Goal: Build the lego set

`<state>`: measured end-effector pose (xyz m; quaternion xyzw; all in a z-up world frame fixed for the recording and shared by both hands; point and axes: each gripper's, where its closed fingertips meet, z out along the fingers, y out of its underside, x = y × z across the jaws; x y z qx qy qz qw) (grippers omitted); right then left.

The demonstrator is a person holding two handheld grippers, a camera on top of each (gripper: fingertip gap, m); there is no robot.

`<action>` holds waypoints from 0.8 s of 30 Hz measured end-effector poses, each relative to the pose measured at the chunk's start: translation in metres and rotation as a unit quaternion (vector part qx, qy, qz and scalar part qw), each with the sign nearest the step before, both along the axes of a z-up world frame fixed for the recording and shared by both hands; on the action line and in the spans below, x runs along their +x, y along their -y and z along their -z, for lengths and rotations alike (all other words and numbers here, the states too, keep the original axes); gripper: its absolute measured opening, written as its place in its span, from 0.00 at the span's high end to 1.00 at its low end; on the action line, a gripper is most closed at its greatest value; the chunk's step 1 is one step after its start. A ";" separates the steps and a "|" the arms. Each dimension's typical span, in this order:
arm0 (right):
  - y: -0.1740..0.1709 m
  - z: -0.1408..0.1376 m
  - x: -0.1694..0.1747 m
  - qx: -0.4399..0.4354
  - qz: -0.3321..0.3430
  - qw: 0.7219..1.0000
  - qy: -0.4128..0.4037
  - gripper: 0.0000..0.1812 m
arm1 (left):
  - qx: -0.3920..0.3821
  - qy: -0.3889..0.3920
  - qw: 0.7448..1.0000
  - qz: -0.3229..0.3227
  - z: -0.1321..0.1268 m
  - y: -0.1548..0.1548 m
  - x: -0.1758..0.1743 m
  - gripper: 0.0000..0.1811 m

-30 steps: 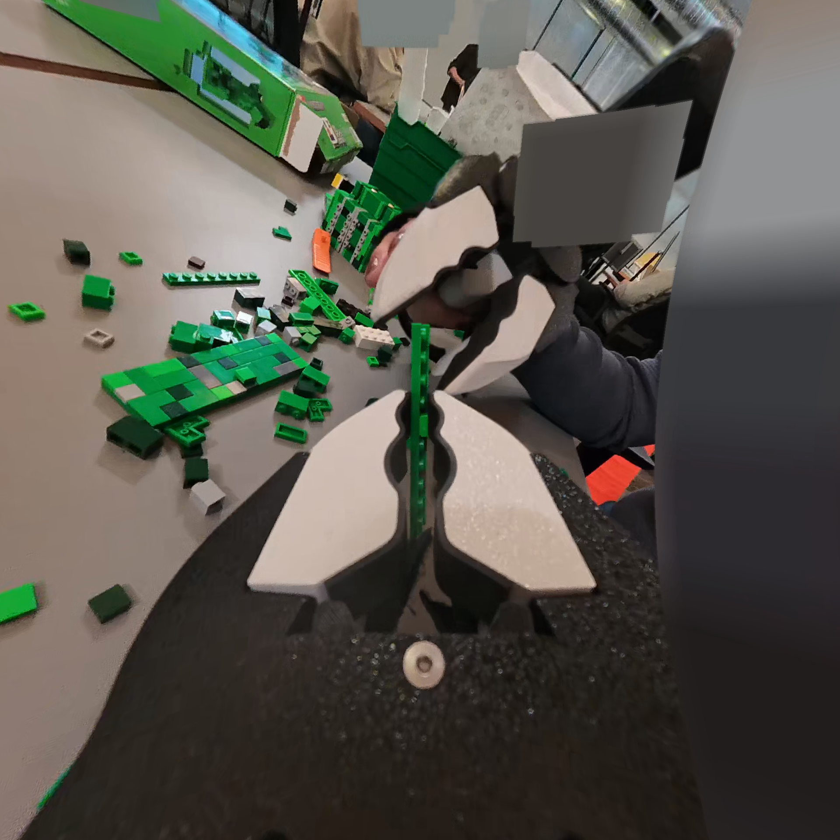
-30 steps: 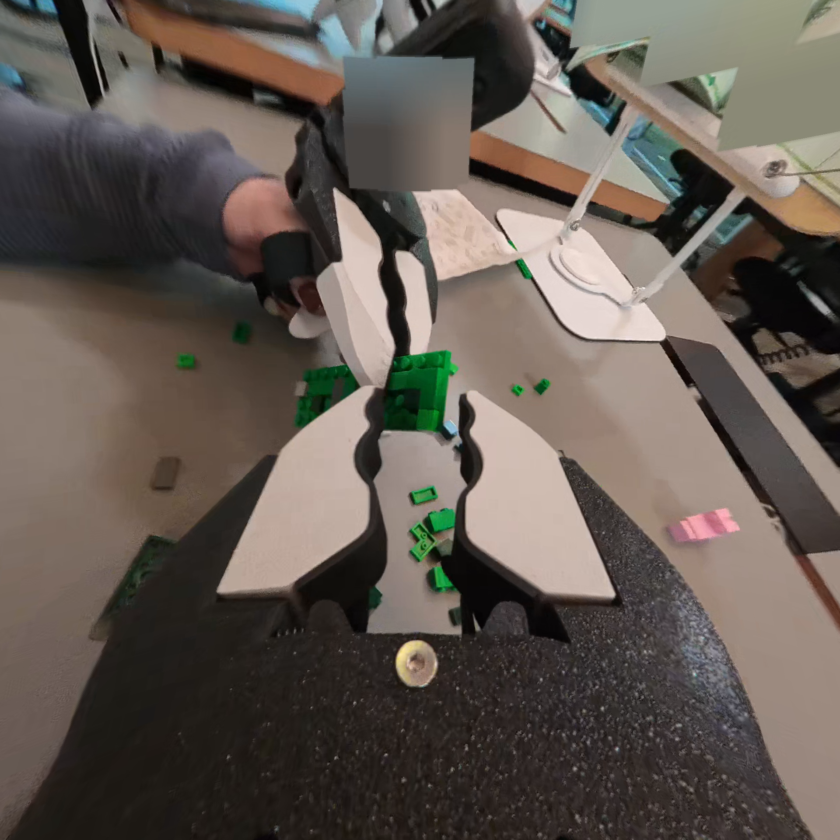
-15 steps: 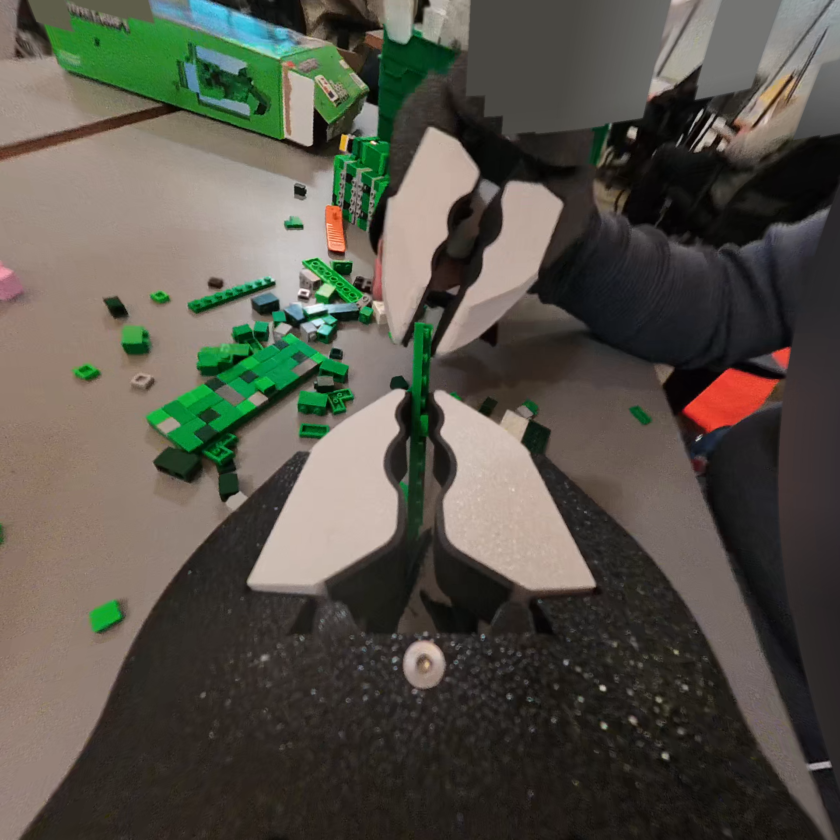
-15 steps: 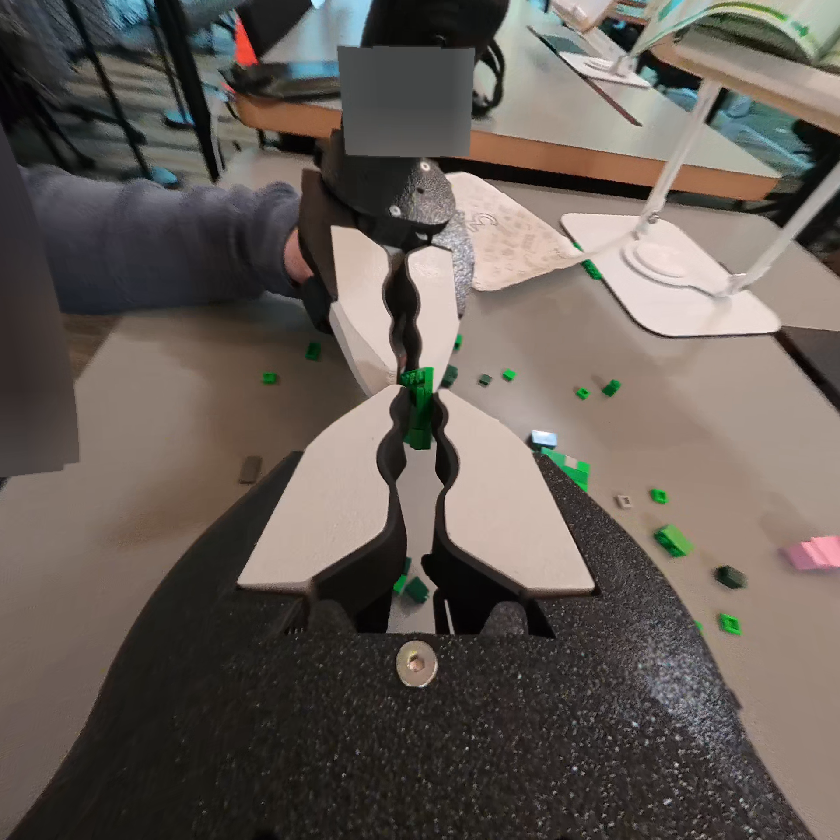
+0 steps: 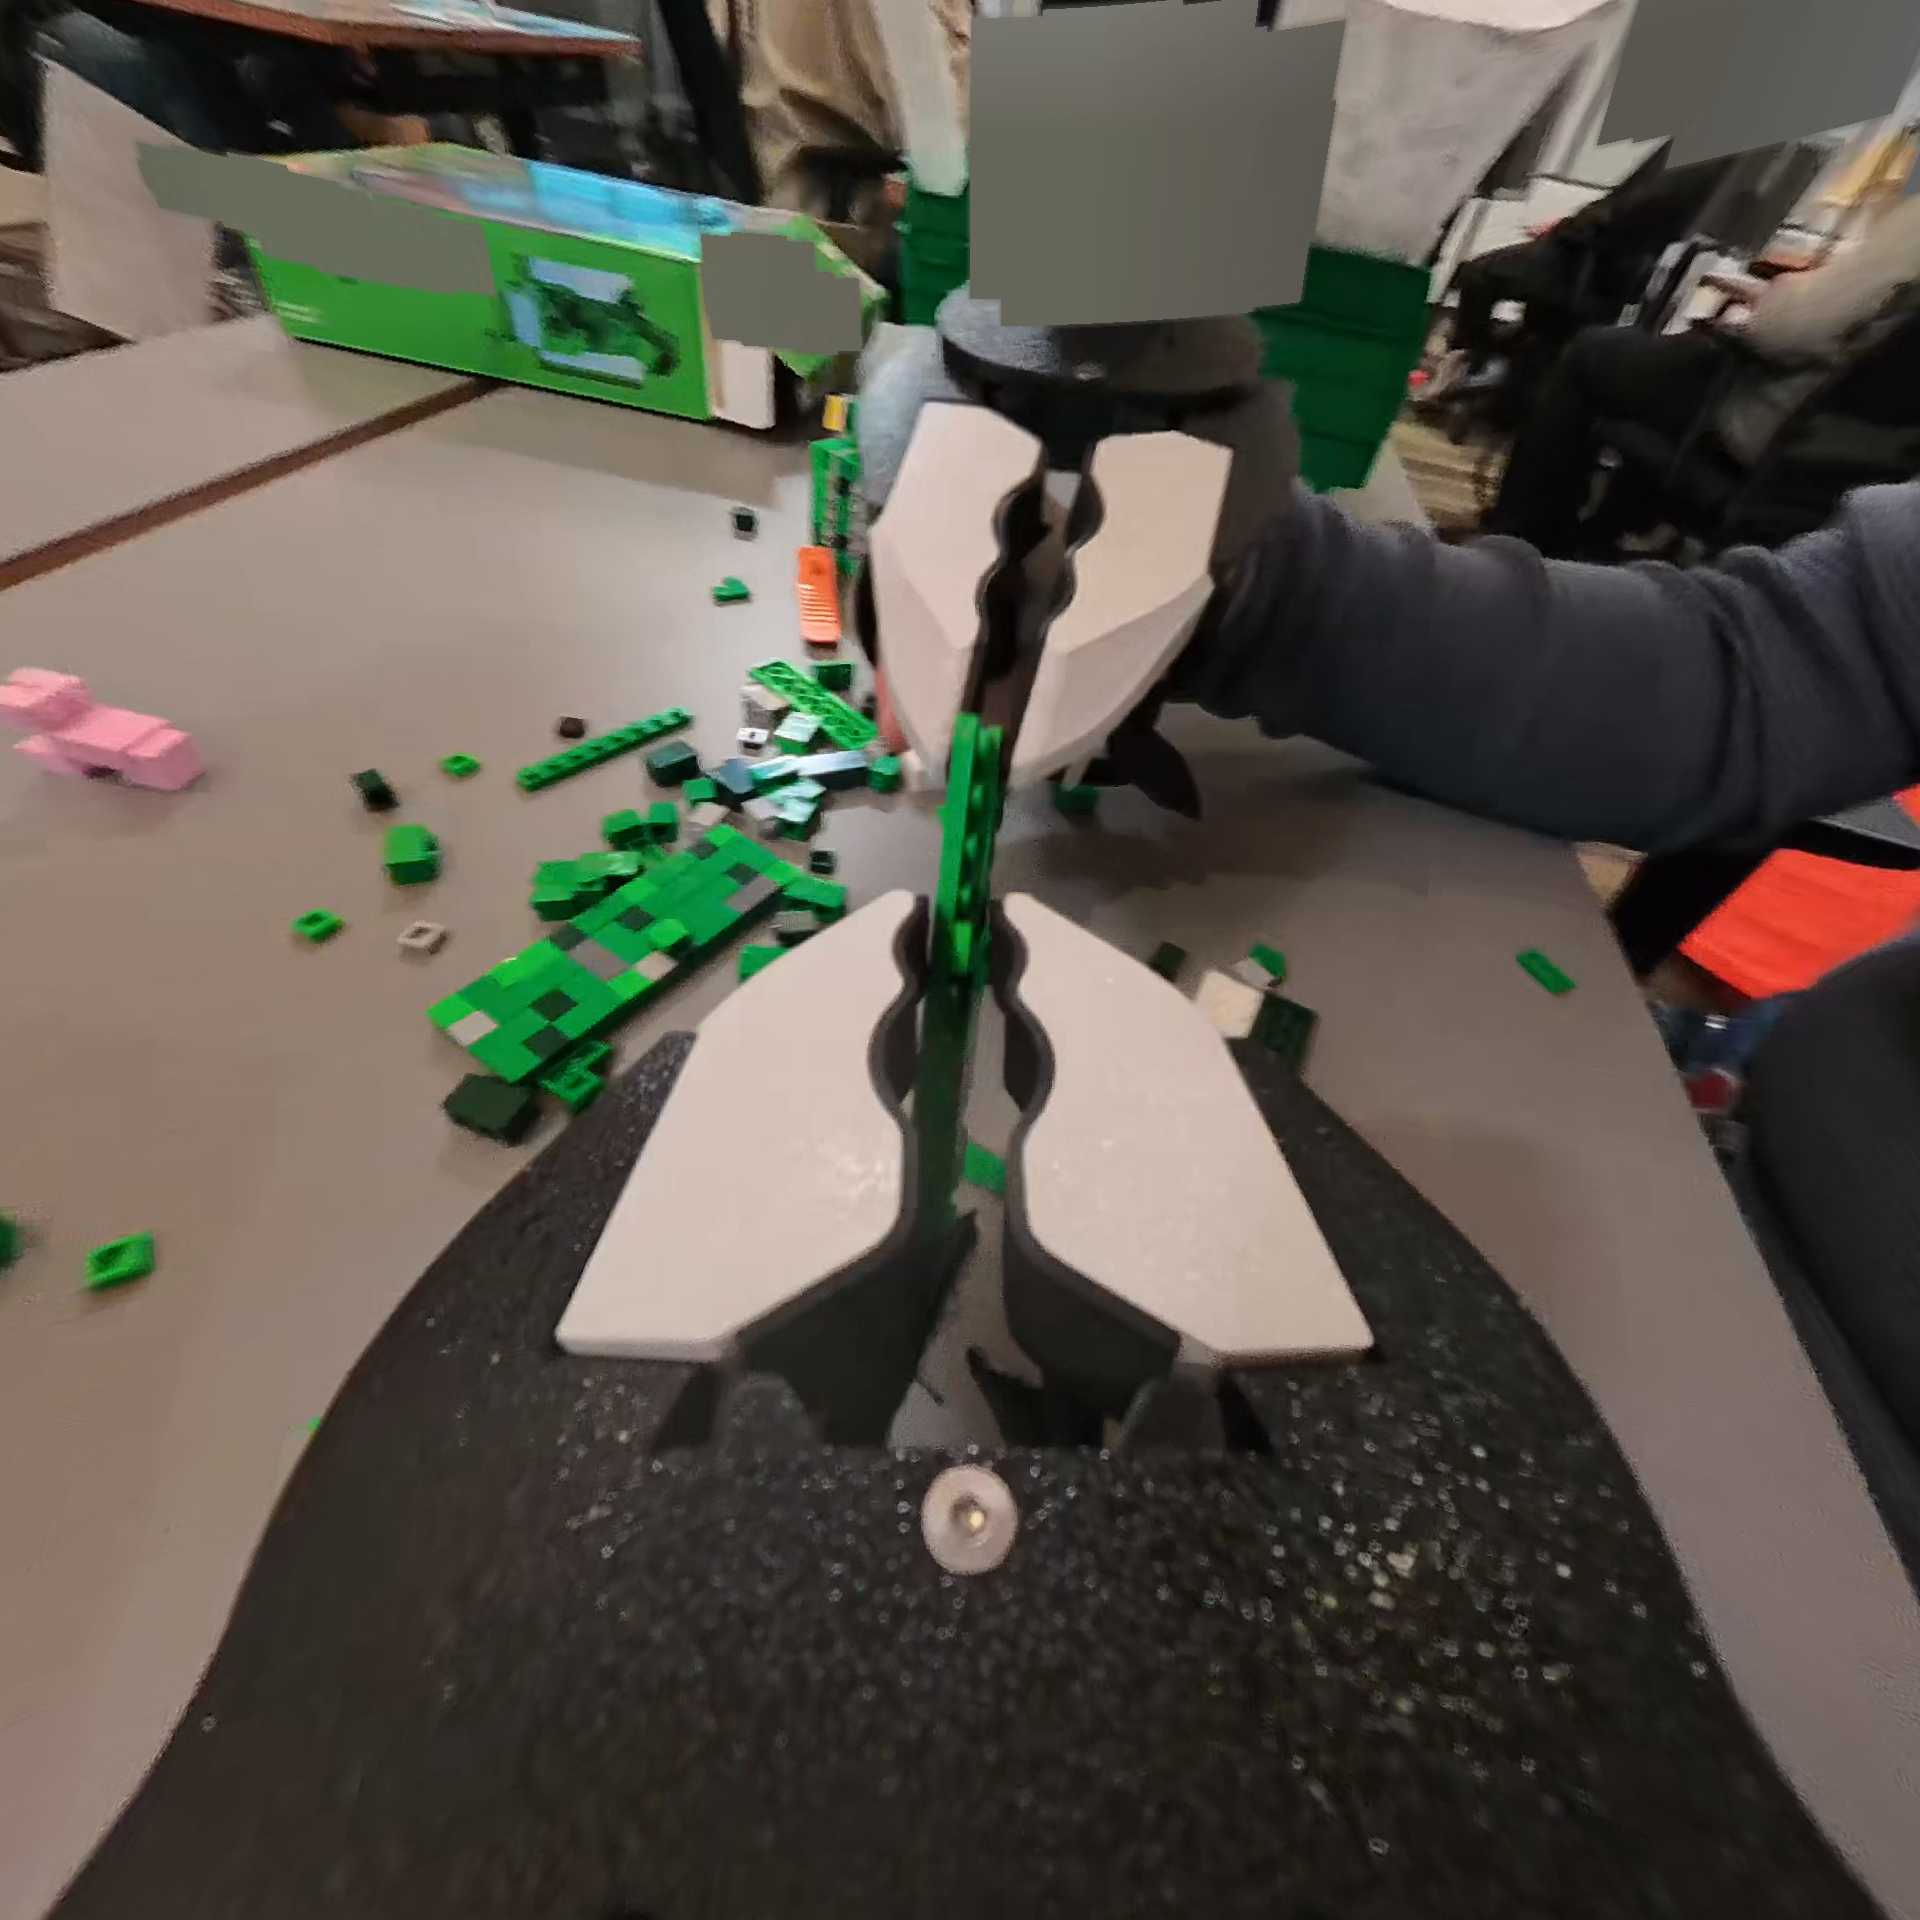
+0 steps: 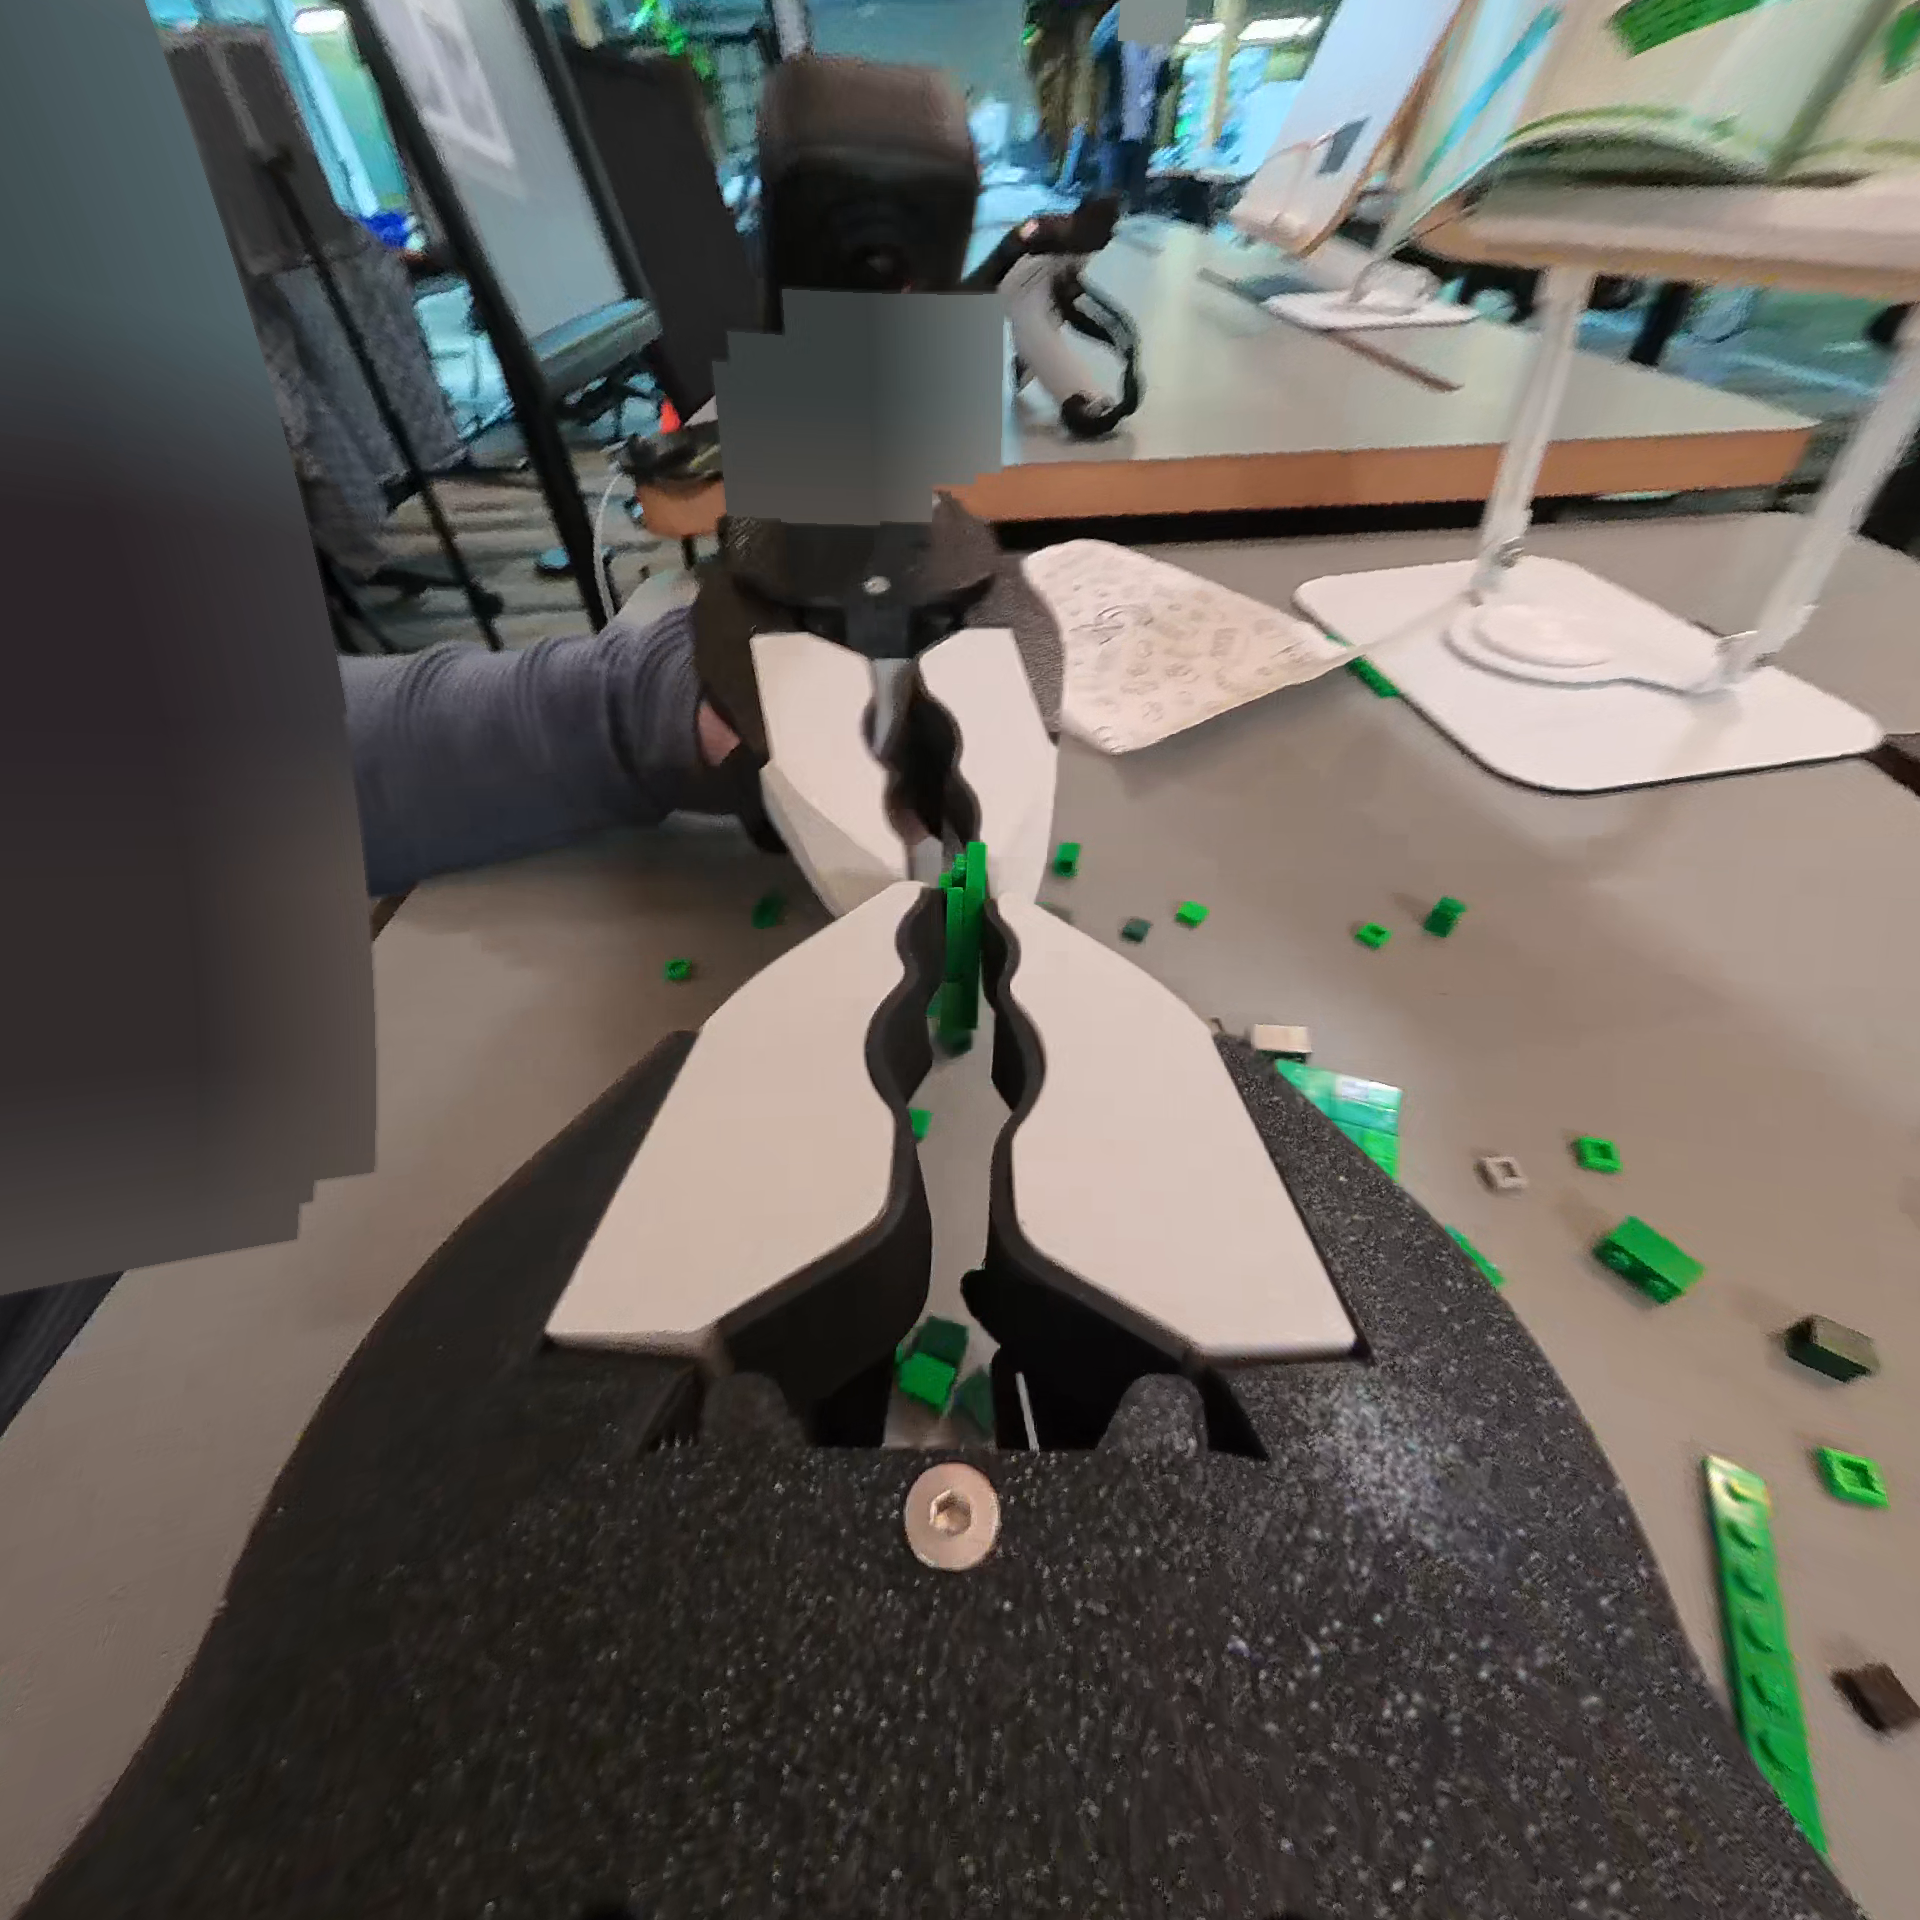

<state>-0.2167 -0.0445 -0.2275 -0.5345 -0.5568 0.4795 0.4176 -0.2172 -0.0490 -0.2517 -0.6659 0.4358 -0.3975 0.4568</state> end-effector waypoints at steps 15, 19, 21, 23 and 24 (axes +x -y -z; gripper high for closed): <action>-0.029 -0.019 0.006 0.052 0.103 0.991 -0.061 0.93 | -0.133 0.059 0.989 0.003 0.003 -0.005 -0.008 0.97; -0.023 -0.015 0.003 0.239 0.122 0.963 0.001 0.74 | -0.190 0.057 0.979 -0.036 0.012 -0.015 -0.018 0.97; -0.019 -0.003 -0.003 0.372 0.124 0.916 0.080 0.68 | -0.222 0.063 0.973 -0.031 0.013 -0.012 -0.018 0.97; -0.018 0.014 -0.009 0.484 0.116 0.852 0.162 0.66 | -0.248 0.050 0.967 -0.022 0.016 -0.006 -0.017 0.97; -0.017 0.023 -0.012 0.522 0.108 0.824 0.192 0.65 | -0.260 0.041 0.965 -0.015 0.018 -0.002 -0.015 0.97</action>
